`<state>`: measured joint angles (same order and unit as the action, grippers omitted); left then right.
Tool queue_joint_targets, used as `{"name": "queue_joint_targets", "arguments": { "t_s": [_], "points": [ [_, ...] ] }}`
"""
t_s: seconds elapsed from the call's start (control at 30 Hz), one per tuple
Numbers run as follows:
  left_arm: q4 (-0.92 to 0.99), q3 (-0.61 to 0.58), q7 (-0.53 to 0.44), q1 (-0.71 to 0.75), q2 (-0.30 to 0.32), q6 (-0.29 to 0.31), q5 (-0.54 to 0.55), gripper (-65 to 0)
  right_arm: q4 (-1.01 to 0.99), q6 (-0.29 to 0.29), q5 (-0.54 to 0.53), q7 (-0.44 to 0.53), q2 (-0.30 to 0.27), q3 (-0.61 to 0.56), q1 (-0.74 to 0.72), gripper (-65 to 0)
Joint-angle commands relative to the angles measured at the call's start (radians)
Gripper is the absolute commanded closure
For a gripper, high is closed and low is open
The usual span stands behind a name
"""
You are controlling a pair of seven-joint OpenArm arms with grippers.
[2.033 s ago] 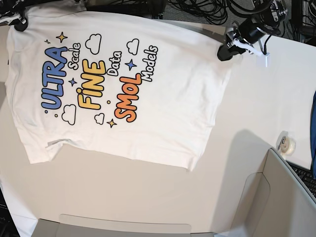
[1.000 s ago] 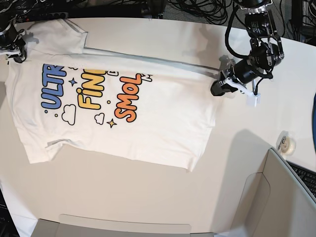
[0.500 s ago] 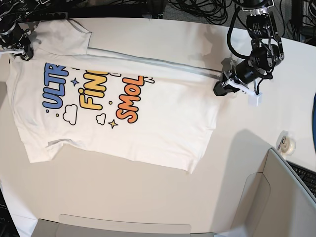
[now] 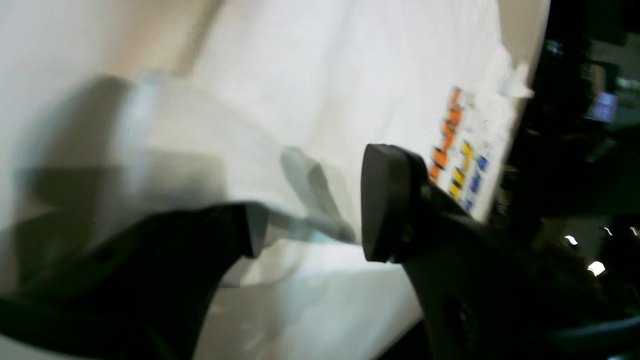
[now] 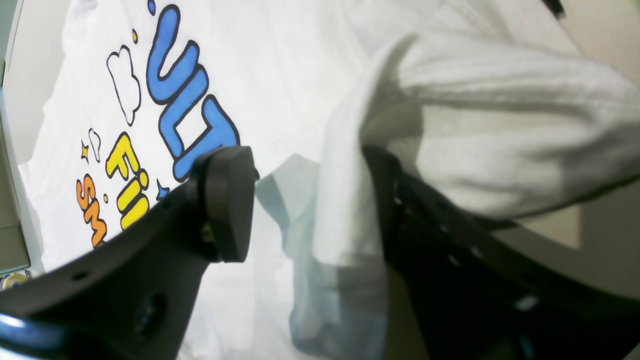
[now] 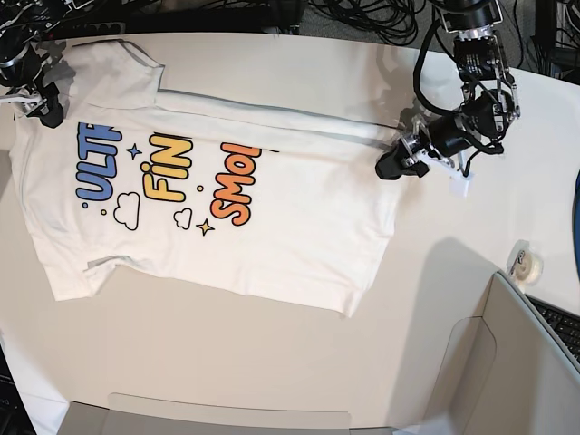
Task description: Layout the t-shirt on the table in an organized manner, then fold the t-shirt properly
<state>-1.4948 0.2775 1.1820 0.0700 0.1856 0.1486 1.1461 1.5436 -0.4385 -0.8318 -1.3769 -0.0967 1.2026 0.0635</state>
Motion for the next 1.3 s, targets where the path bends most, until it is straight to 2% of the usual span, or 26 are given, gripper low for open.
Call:
{"name": "queue_joint_targets", "arguments": {
  "t_s": [0.0,0.17,0.33,0.57,0.73,0.9,1.03,1.13,1.27],
  "points": [
    [-0.014,0.002,-0.004,-0.006,0.012,0.006,0.056,-28.3,0.01,-0.003,0.036,-0.009,-0.015,0.004,-0.001,-34.2],
    [-0.014,0.002,0.029,-0.006,0.044,0.006,0.196,-28.4,0.01,-0.003,-0.085,-0.009,-0.015,0.007,0.006,-34.3],
    [-0.016,0.045,0.032,-0.003,0.044,0.006,0.271,-28.4,0.01,-0.001,-0.151,-0.009,-0.015,0.007,0.009,-34.3],
    [-0.016,0.141,0.083,0.02,0.044,0.006,0.275,-28.4,0.011,-0.001,-0.284,-0.014,-0.015,0.003,0.063,-34.4],
    [-0.088,0.203,0.077,0.063,0.044,0.006,0.263,-28.4,0.068,-0.003,-0.386,-0.019,-0.028,0.007,0.066,-34.5],
    [-0.149,0.21,0.075,0.1,0.044,0.006,0.263,-28.4,0.12,-0.003,-0.407,-0.019,-0.021,0.001,0.103,-34.5],
    [-0.151,0.211,0.074,0.139,0.044,0.006,0.263,-28.4,0.123,-0.003,-0.412,-0.019,0.019,0.001,0.164,-34.2],
    [-0.151,0.203,0.074,0.161,0.039,0.006,0.263,-28.4,0.125,-0.004,-0.412,-0.019,0.028,0.0,0.215,-34.2],
    [-0.151,0.203,0.074,0.176,0.038,0.006,0.263,-28.4,0.131,-0.004,-0.472,-0.019,0.03,0.0,0.287,-34.2]
  ]
}}
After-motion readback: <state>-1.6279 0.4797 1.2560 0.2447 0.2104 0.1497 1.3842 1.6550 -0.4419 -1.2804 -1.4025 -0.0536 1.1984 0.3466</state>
